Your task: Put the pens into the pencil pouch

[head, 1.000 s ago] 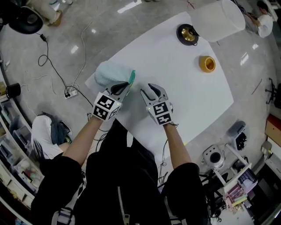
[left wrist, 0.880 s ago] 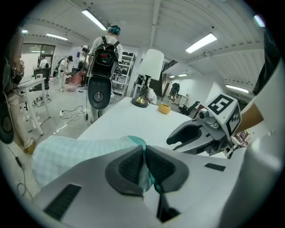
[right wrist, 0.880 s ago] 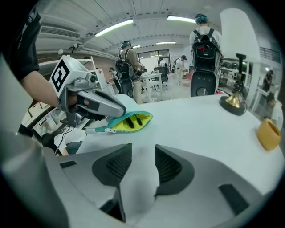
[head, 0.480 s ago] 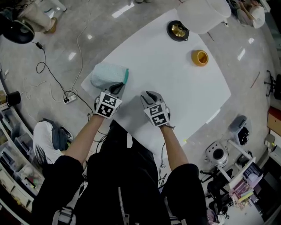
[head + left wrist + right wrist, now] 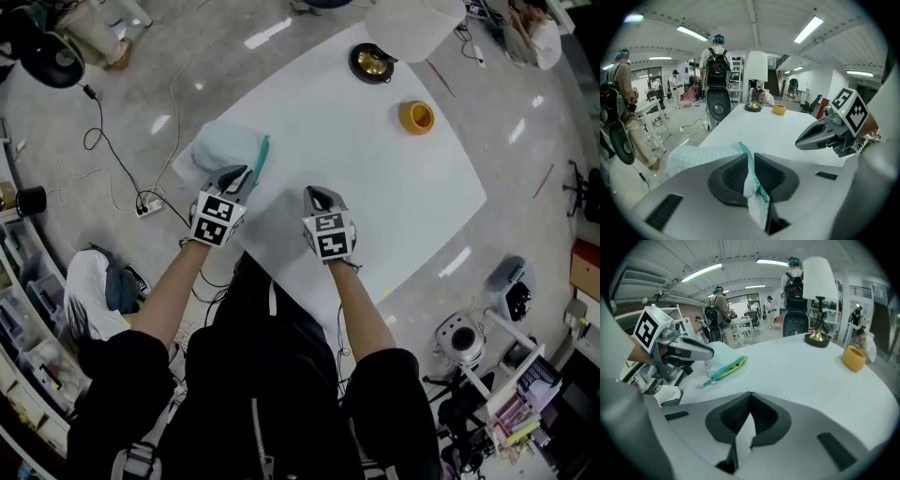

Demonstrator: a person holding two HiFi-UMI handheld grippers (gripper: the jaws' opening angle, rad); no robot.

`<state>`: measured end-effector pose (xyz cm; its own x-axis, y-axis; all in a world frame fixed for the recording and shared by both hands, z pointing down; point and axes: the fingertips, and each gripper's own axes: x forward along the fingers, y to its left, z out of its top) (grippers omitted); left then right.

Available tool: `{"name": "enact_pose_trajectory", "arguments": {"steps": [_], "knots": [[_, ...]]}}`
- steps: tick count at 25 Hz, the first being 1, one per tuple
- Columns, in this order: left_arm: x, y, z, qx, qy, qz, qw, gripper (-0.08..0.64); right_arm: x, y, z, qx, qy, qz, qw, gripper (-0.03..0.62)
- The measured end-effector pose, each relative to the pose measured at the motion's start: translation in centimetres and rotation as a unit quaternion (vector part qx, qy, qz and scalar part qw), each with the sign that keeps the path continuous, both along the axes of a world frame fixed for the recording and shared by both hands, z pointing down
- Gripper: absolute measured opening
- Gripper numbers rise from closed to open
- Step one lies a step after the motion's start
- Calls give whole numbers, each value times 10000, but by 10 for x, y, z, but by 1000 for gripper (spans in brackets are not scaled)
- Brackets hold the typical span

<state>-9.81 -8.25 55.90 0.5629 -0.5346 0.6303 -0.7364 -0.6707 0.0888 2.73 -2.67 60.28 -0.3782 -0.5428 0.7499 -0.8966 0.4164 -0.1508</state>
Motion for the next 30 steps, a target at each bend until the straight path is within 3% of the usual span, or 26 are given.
{"name": "enact_pose_trajectory", "arguments": {"steps": [5,14,30], "knots": [[-4,25,-40,330,211,-155,9991,38,14,14,-55,688,-105,19,9976,9],[10,65,-116,931,668,-296,9930,31,51,35,-149,1783,-226,185,9835,9],[5,114,-221,1851,1230,-753,9721,31,86,85,-266,2872,-478,551,9551,9]]}}
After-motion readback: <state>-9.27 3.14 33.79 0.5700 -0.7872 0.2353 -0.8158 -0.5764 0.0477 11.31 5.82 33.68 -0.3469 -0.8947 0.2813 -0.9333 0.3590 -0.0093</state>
